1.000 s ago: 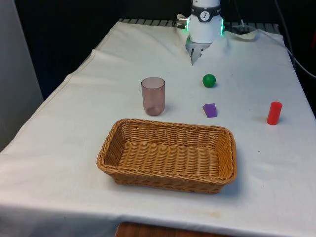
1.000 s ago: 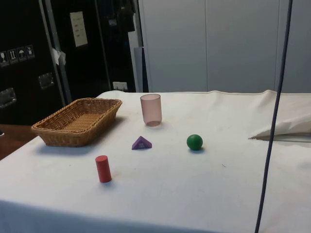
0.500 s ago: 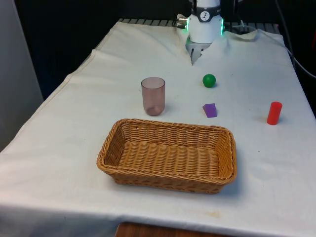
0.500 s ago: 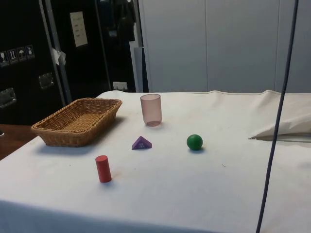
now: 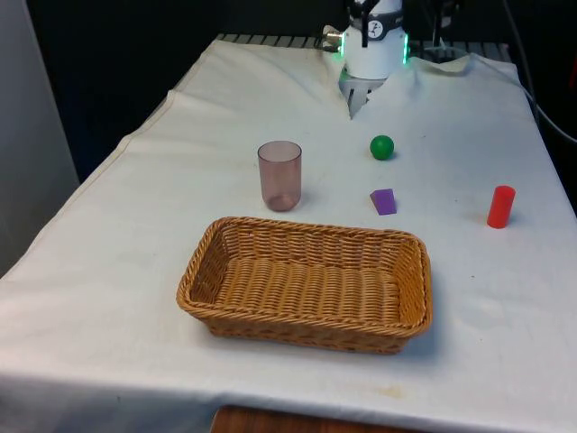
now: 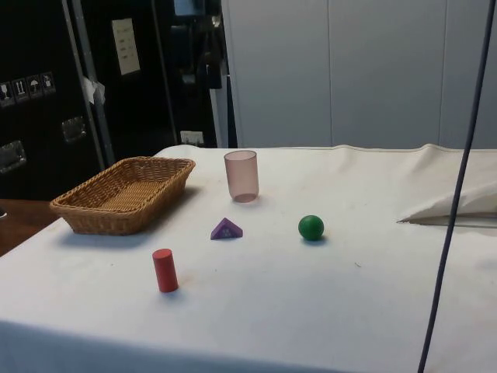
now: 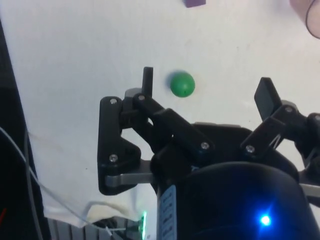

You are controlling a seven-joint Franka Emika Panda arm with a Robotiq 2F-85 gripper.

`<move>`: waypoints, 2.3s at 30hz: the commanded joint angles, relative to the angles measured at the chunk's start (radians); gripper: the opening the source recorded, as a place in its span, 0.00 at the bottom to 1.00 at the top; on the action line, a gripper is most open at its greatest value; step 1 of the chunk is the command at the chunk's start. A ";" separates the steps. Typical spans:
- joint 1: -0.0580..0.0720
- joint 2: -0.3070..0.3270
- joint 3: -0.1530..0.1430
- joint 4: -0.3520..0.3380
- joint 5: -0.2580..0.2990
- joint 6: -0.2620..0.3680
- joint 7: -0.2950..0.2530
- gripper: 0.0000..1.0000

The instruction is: Pick up the triangular block and place it into the basket.

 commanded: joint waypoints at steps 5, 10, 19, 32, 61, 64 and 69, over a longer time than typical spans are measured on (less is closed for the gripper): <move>0.003 0.005 0.012 -0.056 -0.005 0.082 0.024 1.00; 0.003 0.023 0.026 -0.079 -0.005 0.132 0.037 1.00; 0.001 0.078 0.043 -0.091 -0.003 0.211 0.058 1.00; 0.000 0.159 0.044 -0.106 0.000 0.312 0.072 1.00; 0.001 0.277 0.058 -0.226 -0.002 0.603 -0.011 1.00; 0.000 0.293 0.060 -0.225 0.000 0.621 -0.029 1.00; 0.002 0.308 0.056 -0.223 -0.003 0.627 -0.043 1.00</move>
